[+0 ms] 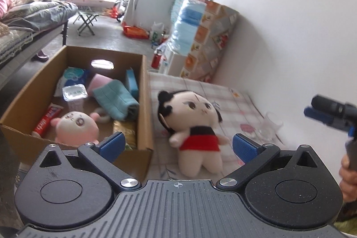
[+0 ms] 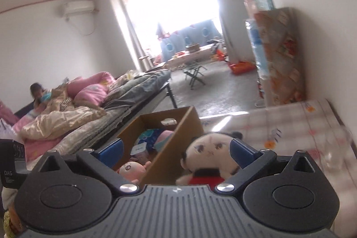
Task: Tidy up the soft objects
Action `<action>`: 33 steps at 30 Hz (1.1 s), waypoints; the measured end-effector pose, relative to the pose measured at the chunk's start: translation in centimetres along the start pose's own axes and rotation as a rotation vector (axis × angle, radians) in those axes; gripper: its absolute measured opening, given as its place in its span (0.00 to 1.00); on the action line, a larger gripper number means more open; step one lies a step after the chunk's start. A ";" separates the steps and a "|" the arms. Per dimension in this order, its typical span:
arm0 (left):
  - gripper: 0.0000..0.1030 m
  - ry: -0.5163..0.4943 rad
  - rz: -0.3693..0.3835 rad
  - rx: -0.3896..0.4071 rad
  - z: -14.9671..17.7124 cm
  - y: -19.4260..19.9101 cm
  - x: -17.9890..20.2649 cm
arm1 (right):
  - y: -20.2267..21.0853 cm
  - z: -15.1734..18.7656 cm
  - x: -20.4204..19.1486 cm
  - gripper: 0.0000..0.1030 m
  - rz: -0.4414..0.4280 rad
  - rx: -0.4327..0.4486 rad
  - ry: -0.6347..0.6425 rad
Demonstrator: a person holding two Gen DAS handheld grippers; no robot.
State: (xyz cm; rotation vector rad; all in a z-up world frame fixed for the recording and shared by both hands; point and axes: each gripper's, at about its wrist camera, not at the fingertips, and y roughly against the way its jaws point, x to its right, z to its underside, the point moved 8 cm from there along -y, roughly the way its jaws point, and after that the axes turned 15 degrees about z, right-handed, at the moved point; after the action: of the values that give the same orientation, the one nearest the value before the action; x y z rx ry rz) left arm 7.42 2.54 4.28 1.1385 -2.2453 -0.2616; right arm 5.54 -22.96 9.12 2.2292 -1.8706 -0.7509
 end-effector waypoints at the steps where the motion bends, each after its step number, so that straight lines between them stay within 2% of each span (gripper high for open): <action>1: 1.00 -0.006 0.002 -0.008 0.3 -0.1 0.4 | 0.3 0.8 0.9 1.00 0.018 0.000 -0.022; 8: 1.00 -0.019 -0.033 -0.019 2.3 -0.1 2.2 | 0.4 5.4 5.8 1.00 0.177 -0.009 -0.155; 16: 1.00 -0.050 -0.112 -0.039 4.2 0.3 3.0 | 1.0 8.1 6.0 1.00 0.292 0.012 -0.108; 22: 1.00 -0.075 -0.168 -0.031 4.8 0.9 3.5 | 1.1 8.7 4.3 1.00 0.340 0.016 -0.005; 24: 1.00 -0.064 -0.166 -0.046 5.1 0.9 3.4 | 1.1 8.8 3.7 1.00 0.354 0.017 0.026; 26: 1.00 -0.057 -0.164 -0.048 5.3 1.1 3.2 | 1.1 8.9 3.3 1.00 0.353 0.020 0.040; 33: 1.00 -0.077 -0.253 -0.053 5.7 1.6 2.8 | 0.9 9.1 1.5 1.00 0.342 0.005 0.061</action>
State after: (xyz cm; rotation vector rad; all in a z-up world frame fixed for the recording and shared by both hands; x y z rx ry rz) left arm 1.68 0.78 1.62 1.4061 -2.1439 -0.4708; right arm 0.77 -22.66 1.23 1.8372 -2.1428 -0.6117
